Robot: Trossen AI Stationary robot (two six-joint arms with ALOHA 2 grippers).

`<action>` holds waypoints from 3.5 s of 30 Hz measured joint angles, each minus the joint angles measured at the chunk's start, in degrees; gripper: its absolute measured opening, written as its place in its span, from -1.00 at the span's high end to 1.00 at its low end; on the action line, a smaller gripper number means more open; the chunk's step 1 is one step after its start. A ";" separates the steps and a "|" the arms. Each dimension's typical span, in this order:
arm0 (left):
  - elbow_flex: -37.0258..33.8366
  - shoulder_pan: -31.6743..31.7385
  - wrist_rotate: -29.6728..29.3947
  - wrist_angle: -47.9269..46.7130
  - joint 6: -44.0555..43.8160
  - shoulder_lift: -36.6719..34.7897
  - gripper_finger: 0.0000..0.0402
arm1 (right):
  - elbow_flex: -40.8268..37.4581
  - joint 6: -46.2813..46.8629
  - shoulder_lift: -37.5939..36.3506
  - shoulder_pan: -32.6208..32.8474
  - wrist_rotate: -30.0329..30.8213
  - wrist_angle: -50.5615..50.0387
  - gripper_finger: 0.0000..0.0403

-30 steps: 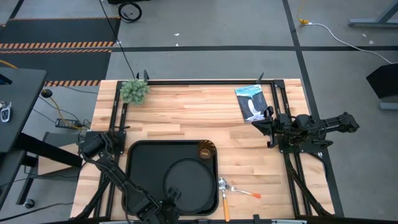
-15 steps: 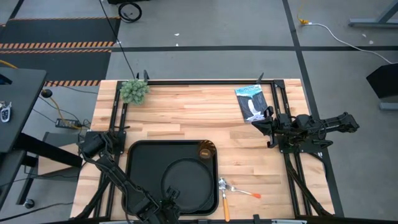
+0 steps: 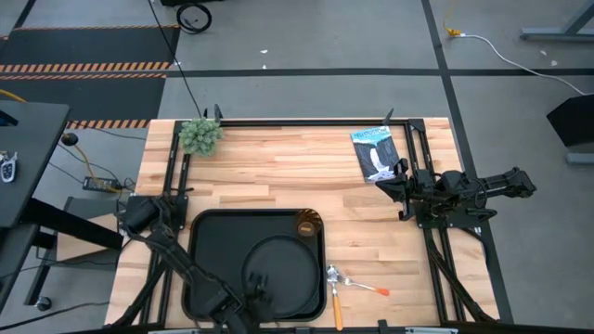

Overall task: Pick and place plate/cup/fork/spoon on tray
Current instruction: Put the orange fork on the black tray

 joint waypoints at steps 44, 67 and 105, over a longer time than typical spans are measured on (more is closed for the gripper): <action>-20.54 0.17 -17.38 19.00 9.73 -14.22 0.96 | 0.01 18.85 0.03 0.00 -1.96 9.52 0.92; -49.83 0.43 -18.77 56.30 13.64 -37.35 0.96 | 2.63 43.42 32.88 10.45 -10.51 5.10 0.98; -51.41 0.48 -20.04 54.10 5.45 -38.49 0.95 | 62.70 52.93 94.43 32.58 -6.05 -56.89 0.95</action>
